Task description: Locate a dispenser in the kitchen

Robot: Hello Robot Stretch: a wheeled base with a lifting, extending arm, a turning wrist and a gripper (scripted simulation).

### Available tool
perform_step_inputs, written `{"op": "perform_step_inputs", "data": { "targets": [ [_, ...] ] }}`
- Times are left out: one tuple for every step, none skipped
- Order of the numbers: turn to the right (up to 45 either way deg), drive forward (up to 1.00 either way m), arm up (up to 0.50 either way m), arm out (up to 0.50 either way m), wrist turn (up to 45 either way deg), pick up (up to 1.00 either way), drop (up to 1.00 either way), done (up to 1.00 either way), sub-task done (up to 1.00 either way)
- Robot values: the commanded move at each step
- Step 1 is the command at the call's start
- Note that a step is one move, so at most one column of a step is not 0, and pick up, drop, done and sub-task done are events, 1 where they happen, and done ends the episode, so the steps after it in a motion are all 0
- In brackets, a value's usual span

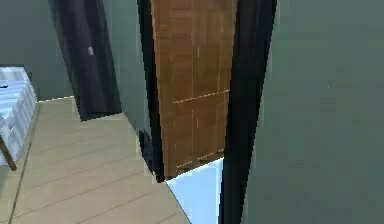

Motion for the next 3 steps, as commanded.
{"op": "perform_step_inputs", "data": {
  "targets": [
    [-18.0,0.0,0.0,0.0,0.0,0.0,0.0,0.0,0.0],
    [0.0,0.75,0.0,0.0,0.0,0.0,0.0,0.0,0.0],
    [45.0,0.0,0.0,0.0,0.0,0.0,0.0,0.0,0.0]
  ]
}}
